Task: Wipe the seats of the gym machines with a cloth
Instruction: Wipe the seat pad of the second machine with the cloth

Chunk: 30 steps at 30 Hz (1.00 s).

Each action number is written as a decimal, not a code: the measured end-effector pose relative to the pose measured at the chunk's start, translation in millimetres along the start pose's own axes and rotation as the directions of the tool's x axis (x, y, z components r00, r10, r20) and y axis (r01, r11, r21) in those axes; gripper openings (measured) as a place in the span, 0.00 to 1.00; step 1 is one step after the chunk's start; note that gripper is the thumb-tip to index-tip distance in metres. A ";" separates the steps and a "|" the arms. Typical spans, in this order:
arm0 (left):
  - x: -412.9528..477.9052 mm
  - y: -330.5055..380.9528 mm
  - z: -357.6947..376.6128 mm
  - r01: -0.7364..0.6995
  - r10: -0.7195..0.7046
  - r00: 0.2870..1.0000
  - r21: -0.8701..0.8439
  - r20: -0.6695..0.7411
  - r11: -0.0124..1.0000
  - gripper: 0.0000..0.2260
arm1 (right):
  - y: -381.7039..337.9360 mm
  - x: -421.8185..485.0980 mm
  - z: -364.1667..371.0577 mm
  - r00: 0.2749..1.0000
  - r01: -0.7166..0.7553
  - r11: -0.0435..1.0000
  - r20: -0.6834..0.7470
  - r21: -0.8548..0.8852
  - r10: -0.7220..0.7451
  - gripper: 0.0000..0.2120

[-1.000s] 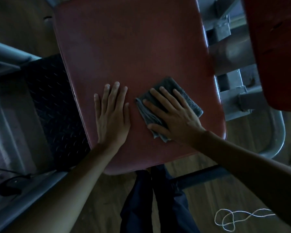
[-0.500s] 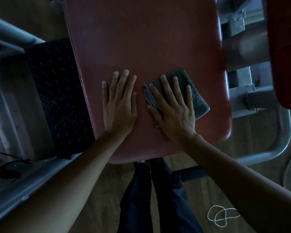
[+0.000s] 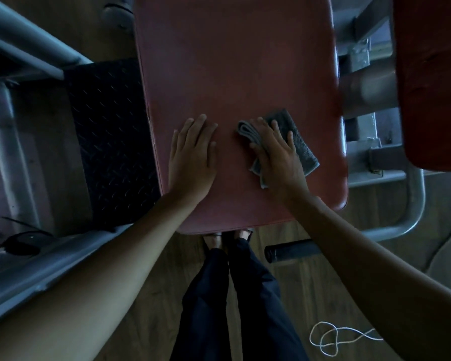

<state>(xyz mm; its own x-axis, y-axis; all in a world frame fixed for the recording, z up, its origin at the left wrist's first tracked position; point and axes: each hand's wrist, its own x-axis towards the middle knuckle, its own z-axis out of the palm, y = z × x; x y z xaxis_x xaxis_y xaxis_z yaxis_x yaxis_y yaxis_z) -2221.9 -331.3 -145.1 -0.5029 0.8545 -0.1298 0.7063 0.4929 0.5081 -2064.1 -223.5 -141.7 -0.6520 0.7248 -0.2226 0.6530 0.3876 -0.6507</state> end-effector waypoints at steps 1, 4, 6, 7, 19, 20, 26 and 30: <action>-5.0 2.9 -9.6 0.018 -0.018 1.000 -0.023 0.000 1.000 0.17 | -7.2 -0.3 -10.1 1.000 -0.006 0.997 0.001 0.081 0.006 0.18; -22.9 13.7 -48.3 0.068 -0.070 0.997 -0.064 -0.026 0.996 0.17 | -39.8 -5.1 -39.3 0.999 -0.044 0.975 0.038 0.217 0.037 0.16; -37.7 23.8 -80.2 0.120 -0.125 0.991 -0.085 -0.052 0.989 0.17 | -68.1 -13.5 -54.2 0.994 -0.073 0.949 0.099 0.306 0.045 0.18; -46.1 30.5 -97.2 0.141 -0.148 0.986 -0.098 -0.070 0.985 0.17 | -83.5 -18.6 -61.0 0.993 -0.068 0.940 0.115 0.333 0.032 0.18; -222.0 136.4 -256.3 0.405 -0.449 0.771 -0.196 -0.452 0.893 0.15 | -242.5 -127.6 -147.4 0.854 0.252 0.856 0.313 0.452 -0.417 0.18; -244.7 145.5 -264.5 0.439 -0.476 0.738 -0.195 -0.479 0.877 0.15 | -253.6 -141.6 -152.4 0.817 0.287 0.845 0.346 0.450 -0.462 0.19; -382.3 167.0 -293.4 0.634 -0.630 0.494 -0.248 -0.599 0.732 0.16 | -316.3 -228.9 -148.2 0.577 0.388 0.785 0.538 0.483 -0.615 0.18; -478.8 163.5 -301.4 0.733 -0.698 0.283 -0.321 -0.658 0.600 0.16 | -361.8 -304.2 -116.7 0.391 0.446 0.722 0.611 0.529 -0.688 0.18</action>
<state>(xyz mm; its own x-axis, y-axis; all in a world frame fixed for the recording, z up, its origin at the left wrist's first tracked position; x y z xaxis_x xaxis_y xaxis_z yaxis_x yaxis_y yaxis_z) -2015.7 -709.3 256.8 -0.9631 -0.2098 0.1686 -0.1049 0.8694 0.4829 -2057.0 -517.7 246.1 -0.9399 -0.3313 -0.0828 -0.0225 0.3019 -0.9531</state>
